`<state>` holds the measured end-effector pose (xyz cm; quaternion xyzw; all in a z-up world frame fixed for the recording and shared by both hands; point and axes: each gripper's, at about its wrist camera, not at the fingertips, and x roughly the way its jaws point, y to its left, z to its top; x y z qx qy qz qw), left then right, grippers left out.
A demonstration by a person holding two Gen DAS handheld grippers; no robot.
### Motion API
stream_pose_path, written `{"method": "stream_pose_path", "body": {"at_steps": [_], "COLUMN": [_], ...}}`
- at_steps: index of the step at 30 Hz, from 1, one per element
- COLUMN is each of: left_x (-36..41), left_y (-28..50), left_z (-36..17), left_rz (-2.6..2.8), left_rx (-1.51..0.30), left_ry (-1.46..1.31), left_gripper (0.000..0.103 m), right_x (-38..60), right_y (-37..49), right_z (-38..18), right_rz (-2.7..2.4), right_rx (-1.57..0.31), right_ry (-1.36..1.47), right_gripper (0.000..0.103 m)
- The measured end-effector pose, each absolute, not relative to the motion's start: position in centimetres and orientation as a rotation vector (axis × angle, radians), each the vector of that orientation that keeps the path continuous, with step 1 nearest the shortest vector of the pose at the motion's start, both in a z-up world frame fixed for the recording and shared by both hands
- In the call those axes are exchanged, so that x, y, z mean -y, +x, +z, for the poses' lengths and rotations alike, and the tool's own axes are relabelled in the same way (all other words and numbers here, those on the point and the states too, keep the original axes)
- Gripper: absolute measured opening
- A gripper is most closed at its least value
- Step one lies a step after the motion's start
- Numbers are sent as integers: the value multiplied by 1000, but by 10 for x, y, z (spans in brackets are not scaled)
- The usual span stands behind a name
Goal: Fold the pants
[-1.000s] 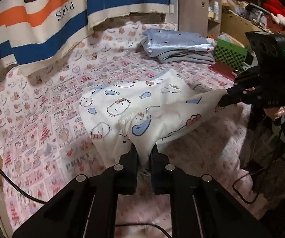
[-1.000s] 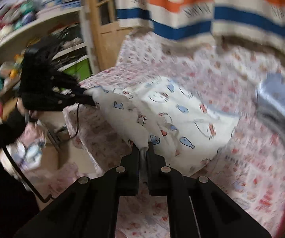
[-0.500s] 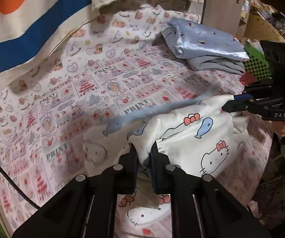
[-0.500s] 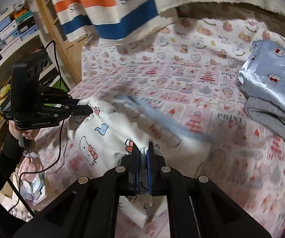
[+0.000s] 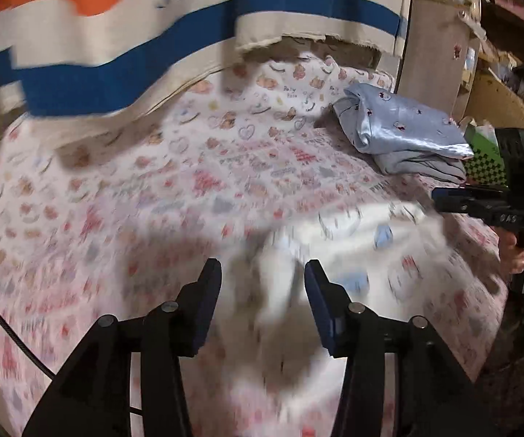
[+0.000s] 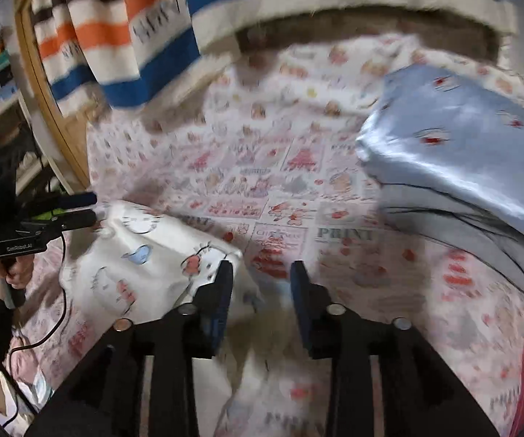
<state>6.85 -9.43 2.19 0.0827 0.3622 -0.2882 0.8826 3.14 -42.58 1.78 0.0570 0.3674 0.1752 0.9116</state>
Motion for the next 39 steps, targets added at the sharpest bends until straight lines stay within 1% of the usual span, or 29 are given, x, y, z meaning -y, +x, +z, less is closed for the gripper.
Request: {"method": "stream_pose_path", "body": {"at_steps": [2, 3, 4, 9, 11, 16, 18, 19, 20, 21, 22, 30, 33, 37, 39], "left_x": [78, 72, 67, 67, 72, 75, 76, 77, 77, 78, 79, 62, 60, 61, 62], "left_y": [51, 43, 35, 14, 14, 20, 22, 24, 23, 24, 24, 9, 10, 13, 10], "left_z": [18, 14, 9, -15, -20, -22, -23, -23, -24, -24, -24, -1, -9, -32, -31], "left_rz": [-586, -591, -601, -638, -636, -626, -632, -636, -638, -642, -641, -605, -605, -596, -599], "left_rx": [-759, -768, -783, -835, -841, -821, -820, -821, -821, -823, -823, -753, -780, -833, -822], "left_ry": [144, 132, 116, 78, 77, 72, 74, 76, 77, 79, 81, 113, 127, 145, 161], "left_gripper": [47, 47, 47, 46, 38, 37, 33, 28, 16, 8, 4, 4, 4, 4, 10], "right_x": [432, 434, 434, 428, 424, 421, 420, 419, 419, 418, 418, 429, 433, 428, 430], "right_y": [11, 1, -7, -30, -30, -21, -17, -15, -14, -13, -12, -31, -33, -30, -32], "right_z": [16, 15, 11, -14, -21, -30, -32, -32, -32, -32, -32, -3, -2, -21, -22], "right_rz": [379, 382, 394, 463, 470, 465, 466, 465, 469, 474, 476, 403, 384, 375, 398], "right_rx": [-755, -751, -756, -805, -817, -838, -839, -842, -842, -844, -846, -728, -745, -812, -803], "right_ry": [146, 157, 167, 222, 225, 257, 269, 271, 274, 276, 276, 237, 223, 207, 218], "right_gripper": [38, 44, 46, 46, 46, 46, 46, 45, 35, 13, 3, 2, 2, 2, 2]}}
